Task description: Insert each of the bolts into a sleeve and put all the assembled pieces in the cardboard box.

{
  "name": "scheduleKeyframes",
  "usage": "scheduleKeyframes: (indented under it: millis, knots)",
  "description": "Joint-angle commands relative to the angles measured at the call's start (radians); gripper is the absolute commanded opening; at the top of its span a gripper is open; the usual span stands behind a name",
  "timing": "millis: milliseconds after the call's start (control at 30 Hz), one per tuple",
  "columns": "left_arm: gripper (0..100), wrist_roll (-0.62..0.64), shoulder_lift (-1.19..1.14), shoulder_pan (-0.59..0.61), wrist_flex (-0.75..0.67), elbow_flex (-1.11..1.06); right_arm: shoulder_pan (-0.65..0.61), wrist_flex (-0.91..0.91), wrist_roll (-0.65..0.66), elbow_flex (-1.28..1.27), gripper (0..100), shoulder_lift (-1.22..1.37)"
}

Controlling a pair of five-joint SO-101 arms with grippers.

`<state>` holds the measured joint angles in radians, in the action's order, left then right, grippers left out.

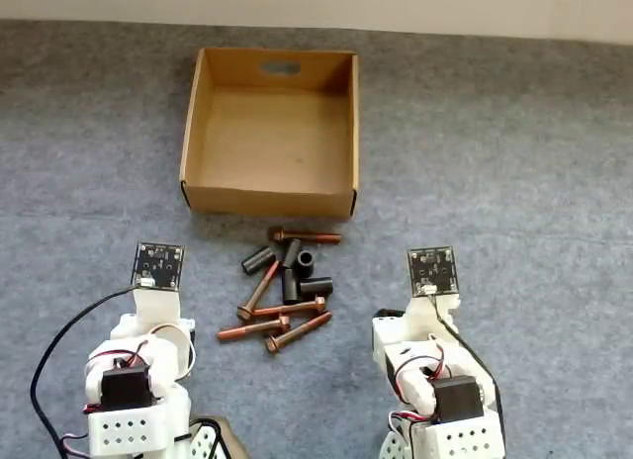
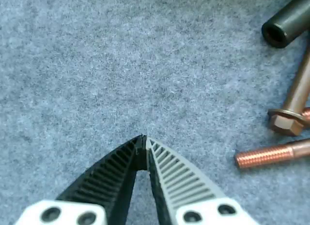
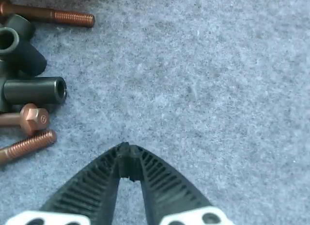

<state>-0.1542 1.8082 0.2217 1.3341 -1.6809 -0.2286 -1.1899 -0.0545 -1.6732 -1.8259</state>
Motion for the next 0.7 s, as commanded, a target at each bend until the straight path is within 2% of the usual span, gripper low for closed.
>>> scheduleKeyframes:
  millis: [0, 533, 667]
  knots:
    - [1, -0.006, 0.007, 0.008, 0.006, -0.015, -0.005, -0.005, 0.011, -0.136, 0.7, -0.002]
    - [1, -0.006, 0.007, 0.008, 0.006, -0.015, -0.013, 0.007, 0.011, -0.131, 0.7, -0.007]
    - [1, -0.006, 0.007, 0.008, 0.006, -0.015, -0.067, 0.134, 0.015, -0.128, 0.9, -0.007]
